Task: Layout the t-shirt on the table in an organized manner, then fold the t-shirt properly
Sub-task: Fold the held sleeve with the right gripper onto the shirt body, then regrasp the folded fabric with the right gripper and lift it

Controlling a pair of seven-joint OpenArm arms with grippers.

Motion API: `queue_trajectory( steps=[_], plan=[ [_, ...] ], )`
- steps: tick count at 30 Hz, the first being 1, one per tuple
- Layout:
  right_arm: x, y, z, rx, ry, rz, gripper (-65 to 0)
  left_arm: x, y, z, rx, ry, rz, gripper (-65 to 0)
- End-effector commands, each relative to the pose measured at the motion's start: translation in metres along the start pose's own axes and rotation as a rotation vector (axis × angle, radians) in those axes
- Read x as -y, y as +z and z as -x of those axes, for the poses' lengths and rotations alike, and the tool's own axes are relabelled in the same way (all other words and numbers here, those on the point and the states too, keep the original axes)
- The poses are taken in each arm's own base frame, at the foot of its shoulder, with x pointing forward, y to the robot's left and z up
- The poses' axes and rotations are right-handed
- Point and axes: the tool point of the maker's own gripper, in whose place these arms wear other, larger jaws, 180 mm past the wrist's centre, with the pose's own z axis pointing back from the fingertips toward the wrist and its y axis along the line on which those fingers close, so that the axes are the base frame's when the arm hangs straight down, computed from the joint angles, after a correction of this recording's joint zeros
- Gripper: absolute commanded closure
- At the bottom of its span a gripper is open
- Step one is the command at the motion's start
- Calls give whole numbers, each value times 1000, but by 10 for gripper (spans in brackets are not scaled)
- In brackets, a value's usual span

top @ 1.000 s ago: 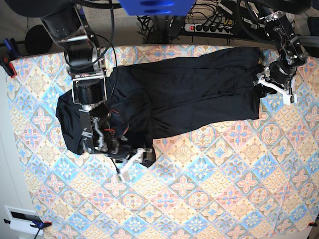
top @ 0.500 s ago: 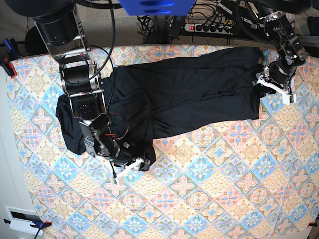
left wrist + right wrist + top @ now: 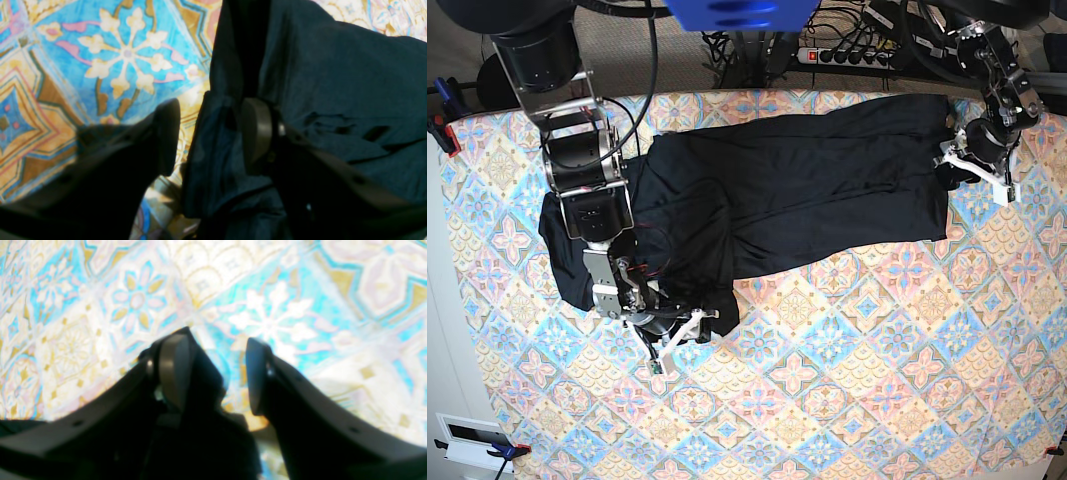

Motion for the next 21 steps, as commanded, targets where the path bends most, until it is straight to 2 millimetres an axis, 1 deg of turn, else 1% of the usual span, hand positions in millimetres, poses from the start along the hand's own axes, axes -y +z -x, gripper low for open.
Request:
queue_trajectory(
  steps=[1,7,8,10,11,16,17,18,21],
  plan=[
    [-3,4,-36,79,16,-10,-265,0,4,-14,42,-12,7,-295],
    [-3,3,-34,70,24,-11,-265,0,4,-14,42,-12,7,-295],
    [-3,3,-31,66,22,-10,-265,0,4,-14,42,-12,7,-295],
    [-4,0,-5,30,4,-13,-265,0,4,-14,42,-12,7,-295],
    [-5,0,3,19,-2,-15,-265,0,4,-14,42,-12,7,-295],
    [-5,0,6,14,-2,-15,-265,0,4,-14,42,-12,7,-295],
    [-5,-1,9,10,-4,-15,-265,0,4,-14,42,-12,7,-295],
    [-4,-1,15,-2,-8,-15,-265,0,4,-14,42,-12,7,-295],
    [-4,-1,22,-12,-12,-15,-265,0,4,-15,44,-12,7,-295]
  ],
)
